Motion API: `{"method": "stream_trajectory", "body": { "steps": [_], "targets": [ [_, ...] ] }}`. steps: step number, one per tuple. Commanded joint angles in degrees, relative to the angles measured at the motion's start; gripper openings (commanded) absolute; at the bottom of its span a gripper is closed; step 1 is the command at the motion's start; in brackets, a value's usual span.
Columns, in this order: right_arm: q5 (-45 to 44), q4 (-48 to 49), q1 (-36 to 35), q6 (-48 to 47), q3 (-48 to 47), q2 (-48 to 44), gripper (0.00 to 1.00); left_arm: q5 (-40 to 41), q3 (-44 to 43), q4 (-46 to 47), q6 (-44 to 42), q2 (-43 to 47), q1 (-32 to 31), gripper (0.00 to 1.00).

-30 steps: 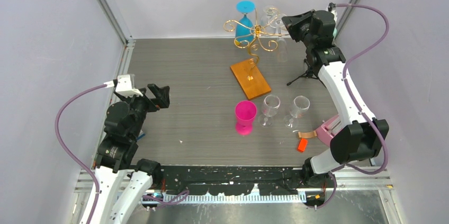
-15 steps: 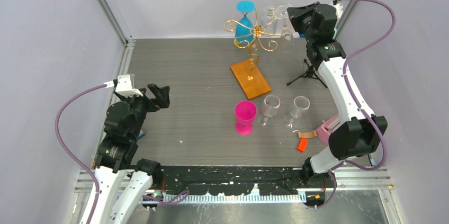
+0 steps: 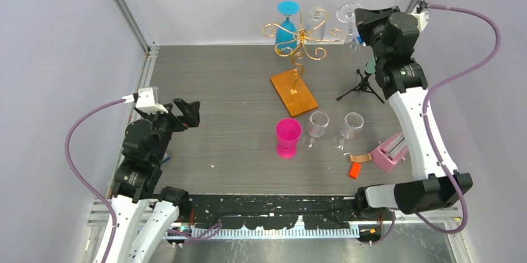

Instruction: Take the wine glass off the wine glass rack

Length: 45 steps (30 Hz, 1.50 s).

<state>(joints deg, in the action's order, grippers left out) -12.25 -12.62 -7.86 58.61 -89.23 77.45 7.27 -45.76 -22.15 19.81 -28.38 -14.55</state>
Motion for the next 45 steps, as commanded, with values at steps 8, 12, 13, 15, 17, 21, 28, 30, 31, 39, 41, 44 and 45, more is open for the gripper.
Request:
{"method": "stream_trajectory", "body": {
  "steps": [8, 12, 13, 15, 17, 21, 28, 30, 31, 39, 41, 44, 45],
  "targets": [
    [2.01, -9.25, -3.91, 5.02, 1.91, -10.86, 0.0, -6.85, -0.46, 2.28, 3.62, -0.78, -0.02, 0.98],
    [6.0, -13.13, -6.23, 6.28, 1.5, -14.49, 0.0, -12.6, -1.24, 2.42, 4.08, -1.06, 0.04, 1.0],
    [8.16, -13.35, -6.74, 7.12, 1.56, -15.55, 0.0, -14.33, -1.52, 2.58, 4.14, -1.26, 0.04, 1.0],
    [10.85, -13.55, -7.8, 8.39, 2.02, -16.91, 0.0, -18.44, -2.23, 3.5, 4.3, -1.82, 0.04, 1.0],
    [13.95, -12.81, -9.54, 9.71, 2.96, -17.87, 0.0, -21.72, -2.89, 4.66, 4.59, -2.52, 0.04, 1.0],
    [15.8, -9.71, -16.24, 10.86, 4.64, -17.48, 0.0, -30.63, -4.47, 8.68, 4.81, -5.22, 0.04, 1.0],
    [15.42, -0.92, -30.67, 11.92, 5.97, -11.65, 0.0, -43.1, -6.28, 16.07, 5.89, -8.65, 0.04, 0.99],
    [15.81, 1.38, -33.09, 13.02, 6.14, -10.05, 0.0, -45.11, -6.27, 17.99, 6.22, -8.78, 0.04, 0.98],
    [16.05, 2.96, -34.46, 13.5, 6.2, -8.96, 0.0, -46.06, -6.21, 19.05, 6.42, -8.85, 0.04, 0.98],
    [19.81, 10.8, -40.59, 20.88, 7.29, -3.39, 0.0, -49.26, -3.59, 29.42, 10.17, -10.78, 0.04, 0.96],
    [21.04, 13.23, -41.14, 23.42, 8.0, -3.0, 0.0, -51.46, -3.09, 31.42, 11.58, -11.66, 0.04, 0.91],
    [23.01, 19.38, -41.27, 26.85, 10.62, -2.92, 0.0, -53.08, -1.92, 34.61, 12.97, -12.09, 0.04, 0.84],
    [24.19, 20.17, -41.27, 28.45, 10.99, -2.81, 0.0, -52.73, -1.58, 35.44, 13.41, -12.2, 0.04, 0.81]
  ]
}}
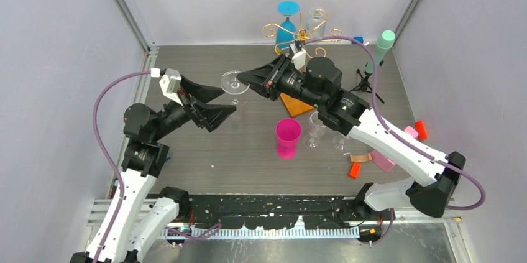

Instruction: Take the wine glass off the wine glass rack

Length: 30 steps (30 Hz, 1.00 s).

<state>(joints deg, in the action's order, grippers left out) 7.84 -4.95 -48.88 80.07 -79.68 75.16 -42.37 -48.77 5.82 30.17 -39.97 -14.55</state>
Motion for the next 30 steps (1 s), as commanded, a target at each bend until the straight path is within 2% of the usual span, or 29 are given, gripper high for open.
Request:
{"method": "stream_trajectory", "body": {
  "steps": [1, 5, 11, 15, 17, 19, 21, 23, 24, 28, 30],
  "targets": [
    [4.64, 13.67, -0.29, 7.71, 1.94, -0.44, 0.0, -2.91, 1.82, 8.75, 3.75, -0.72, 0.04, 0.79],
    [6.61, 13.67, -0.42, 9.69, 2.26, -0.06, 0.01, -3.73, 2.33, 11.5, 5.22, -1.98, 0.04, 0.7],
    [8.91, 12.82, -0.51, 10.74, 2.04, 1.11, 0.0, -6.68, 1.54, 12.98, 7.09, -5.09, 0.04, 0.47],
    [9.77, 11.92, -0.51, 10.27, 1.61, 1.7, 0.0, -8.2, 1.4, 12.77, 6.86, -5.23, 0.04, 0.35],
    [10.01, 11.39, -0.51, 9.79, 1.49, 1.95, 0.0, -8.33, 1.27, 12.53, 6.55, -5.14, 0.04, 0.23],
    [10.27, 10.46, -0.51, 9.02, 0.66, 2.21, 0.0, -8.38, 1.06, 12.16, 6.35, -5.21, 0.04, 0.03],
    [10.5, 9.87, -0.51, 8.18, 0.29, 2.46, 0.0, -8.21, 1.05, 12.11, 6.3, -5.21, 0.0, 0.0],
    [10.11, 9.67, -0.51, 7.23, 0.28, 2.45, 0.11, -7.5, 1.14, 11.94, 6.15, -4.71, 0.04, 0.0],
    [9.84, 9.08, -0.51, 6.69, 0.25, 2.23, 0.26, -6.77, 1.14, 11.63, 5.99, -4.36, 0.04, 0.0],
    [4.86, 7.59, -0.47, -0.14, 1.33, -0.53, 0.59, -0.17, 0.56, 7.69, 3.44, -1.78, 0.04, 0.0],
    [1.39, 6.09, -0.47, -3.28, 2.55, -2.81, 0.67, 5.33, 0.67, 6.85, 2.93, -0.4, 0.04, 0.0]
  ]
}}
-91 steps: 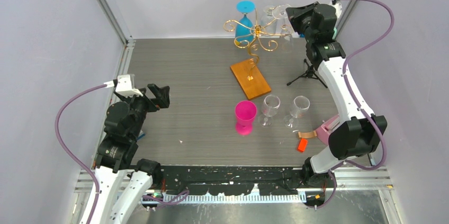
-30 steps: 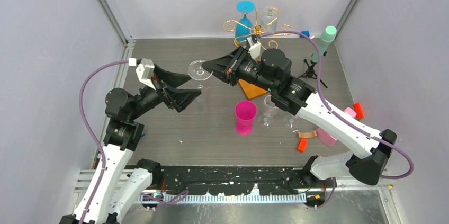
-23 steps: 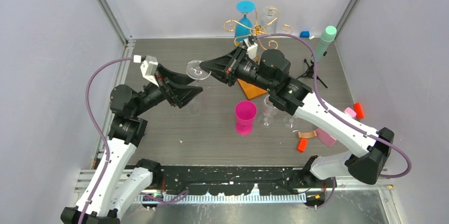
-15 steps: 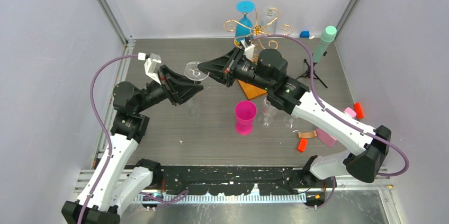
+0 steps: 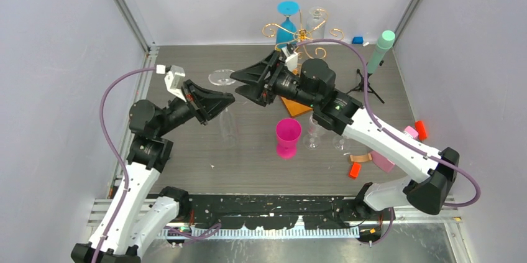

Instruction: Take the wine glass off the wine glass rack

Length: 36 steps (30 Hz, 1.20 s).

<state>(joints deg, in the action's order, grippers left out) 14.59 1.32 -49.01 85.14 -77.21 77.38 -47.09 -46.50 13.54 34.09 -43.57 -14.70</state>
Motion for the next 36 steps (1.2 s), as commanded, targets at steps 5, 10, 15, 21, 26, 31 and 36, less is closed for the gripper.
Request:
{"method": "stream_trajectory", "body": {
  "steps": [5, 10, 15, 21, 26, 31, 36],
  "targets": [
    [-11.8, -4.3, -0.37, -13.68, 4.89, -11.55, 0.71, 26.74, -2.06, -1.14, 2.21, 4.98, 0.2, 0.0],
    [-13.22, -2.2, -0.89, -15.99, 12.01, -14.12, 0.72, 43.23, -3.9, -3.33, 11.21, 6.77, 0.17, 0.0],
    [-11.56, 5.45, -4.27, -17.5, 14.72, -12.22, 0.66, 53.45, -2.43, -2.3, 22.82, 9.4, 0.2, 0.0],
    [-9.47, 16.24, -7.78, -19.76, 15.27, -9.16, 0.56, 58.83, -2.54, -5.68, 30.92, 12.89, 0.2, 0.0],
    [-7.52, 26.16, -9.5, -19.54, 15.71, -7.04, 0.58, 60.85, -1.93, -6.9, 33.69, 14.64, 0.2, 0.0],
    [-6.73, 29.81, -9.95, -17.13, 14.64, -4.61, 0.58, 60.93, -1.93, -7.12, 34.83, 14.66, 0.2, 0.0],
    [-6.3, 32.46, -10.26, -14.8, 13.42, -1.92, 0.58, 60.41, -1.57, -5.97, 36.11, 14.28, 0.2, 0.0]
  ]
}}
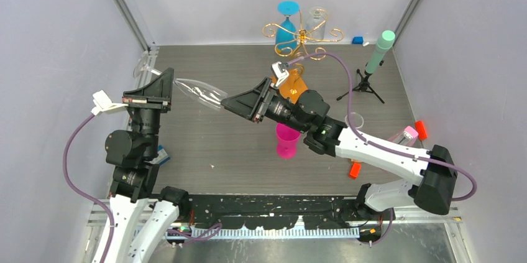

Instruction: Take the wine glass off the wine glass rack

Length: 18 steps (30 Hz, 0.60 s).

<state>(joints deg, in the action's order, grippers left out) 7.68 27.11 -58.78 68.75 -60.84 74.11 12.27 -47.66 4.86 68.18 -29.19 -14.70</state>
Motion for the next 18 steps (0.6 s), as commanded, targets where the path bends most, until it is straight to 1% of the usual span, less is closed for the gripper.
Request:
{"method": "stream_trajectory", "body": {
  "steps": [1, 3, 6, 9, 10, 12, 18],
  "targets": [
    [0.81, 7.18, -0.57, 1.62, -3.27, 1.84, 0.58, 0.82, 0.04, 3.65, 2.05, -0.03, 0.2, 0.0],
    [1.69, 9.9, -0.73, 1.65, -3.58, 2.37, 0.57, 0.53, 0.68, 5.15, 2.11, 0.08, 0.19, 0.0],
    [1.93, 11.19, -0.87, 1.02, -4.13, 2.72, 0.56, 0.72, 0.89, 5.04, 2.13, 0.25, 0.2, 0.0],
    [1.43, 11.29, -0.98, 0.61, -4.48, 3.07, 0.47, 0.82, 1.37, 5.38, 2.28, 0.42, 0.2, 0.0],
    [1.27, 11.25, -0.98, 0.6, -4.6, 3.15, 0.41, 0.82, 1.5, 5.46, 2.4, 0.37, 0.2, 0.0],
    [1.01, 11.28, -0.94, 0.71, -4.82, 3.61, 0.35, 0.54, 1.64, 5.55, 2.75, 0.32, 0.2, 0.0],
    [0.41, 11.99, -1.07, 1.24, -5.63, 5.52, 0.34, 0.02, 2.11, 5.71, 3.14, 0.54, 0.2, 0.0]
  ]
}}
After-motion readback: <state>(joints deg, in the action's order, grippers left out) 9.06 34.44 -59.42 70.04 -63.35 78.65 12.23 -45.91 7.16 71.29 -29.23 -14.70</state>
